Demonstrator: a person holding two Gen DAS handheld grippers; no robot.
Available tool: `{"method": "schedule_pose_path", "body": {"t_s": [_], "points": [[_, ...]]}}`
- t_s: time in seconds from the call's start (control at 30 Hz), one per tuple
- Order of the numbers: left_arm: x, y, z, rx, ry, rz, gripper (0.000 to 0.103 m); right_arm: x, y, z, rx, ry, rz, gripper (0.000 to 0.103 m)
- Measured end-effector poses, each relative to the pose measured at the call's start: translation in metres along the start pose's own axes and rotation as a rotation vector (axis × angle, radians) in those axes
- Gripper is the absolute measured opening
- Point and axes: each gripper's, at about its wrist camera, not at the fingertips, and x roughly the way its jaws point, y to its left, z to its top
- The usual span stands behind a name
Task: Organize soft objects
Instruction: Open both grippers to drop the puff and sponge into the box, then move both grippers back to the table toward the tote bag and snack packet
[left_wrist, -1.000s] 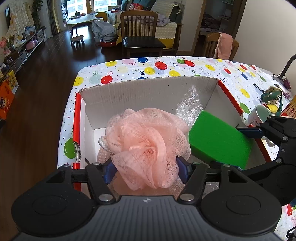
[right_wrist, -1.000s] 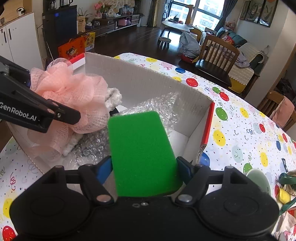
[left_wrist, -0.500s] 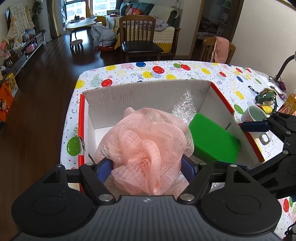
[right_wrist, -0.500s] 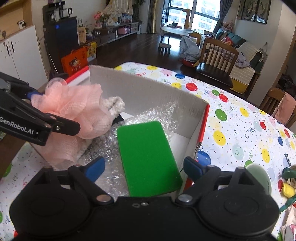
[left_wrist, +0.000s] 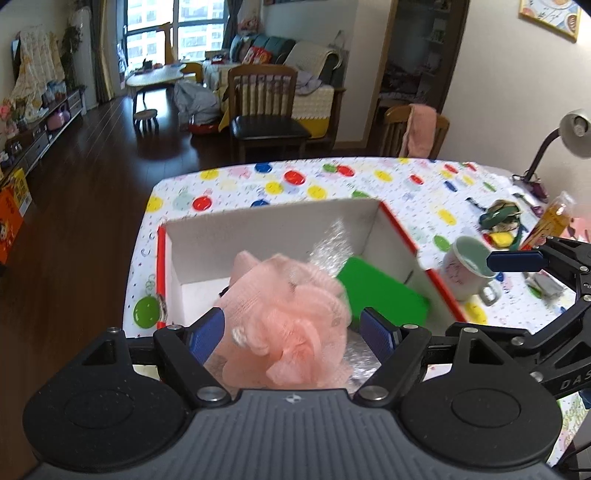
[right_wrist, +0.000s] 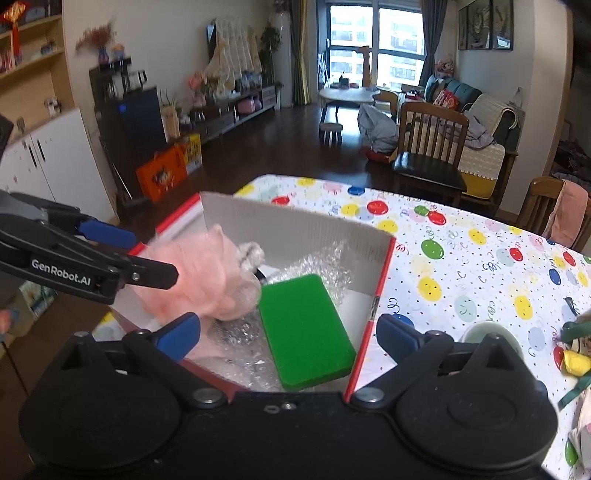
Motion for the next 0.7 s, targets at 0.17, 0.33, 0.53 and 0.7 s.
{"method": "schedule_pose_path", "body": {"t_s": [0.17,0.33,0.53,0.7], "points": [[-0.016,-0.016,0.003,0.023,-0.028,-0.028,0.080,-0.033,-0.010,-0.003,0.053,-0.045,0.004,0.102],[-0.026,-0.041,0.007,0.069,-0.064,-0.073,0.080,-0.066,-0.029,-0.012,0.119,-0.083,-0.030,0.102],[-0.026,-0.083,0.018,0.135,-0.083,-0.151,0.080,-0.098,-0.065,-0.031,0.190,-0.114,-0.123,0.102],[-0.012,-0.128,0.027,0.170,-0.076,-0.196,0.080,-0.121,-0.107,-0.056,0.238,-0.112,-0.203,0.103]]}}
